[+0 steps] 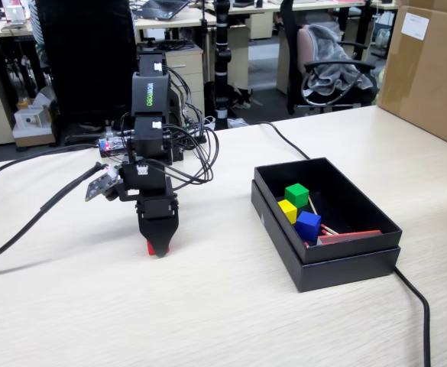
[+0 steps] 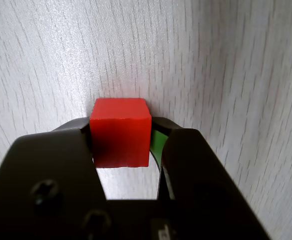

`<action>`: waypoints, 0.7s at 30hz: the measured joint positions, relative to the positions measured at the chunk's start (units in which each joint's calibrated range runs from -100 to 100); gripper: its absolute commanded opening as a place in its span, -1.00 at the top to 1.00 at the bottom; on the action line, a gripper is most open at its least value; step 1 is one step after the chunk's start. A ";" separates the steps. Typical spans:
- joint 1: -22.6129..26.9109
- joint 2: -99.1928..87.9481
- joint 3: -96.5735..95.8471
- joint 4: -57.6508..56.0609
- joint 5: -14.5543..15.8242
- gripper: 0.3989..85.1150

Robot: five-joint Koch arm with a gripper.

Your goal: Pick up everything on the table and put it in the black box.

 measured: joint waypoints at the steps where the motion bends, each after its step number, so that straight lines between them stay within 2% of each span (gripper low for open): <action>1: 0.00 0.00 0.09 0.00 0.00 0.74; 9: 0.44 -7.25 -2.65 -0.15 -0.15 0.74; 13: 2.74 -22.27 -7.58 -0.70 0.49 0.74; 21: 10.35 -55.53 -21.73 -1.08 3.13 0.74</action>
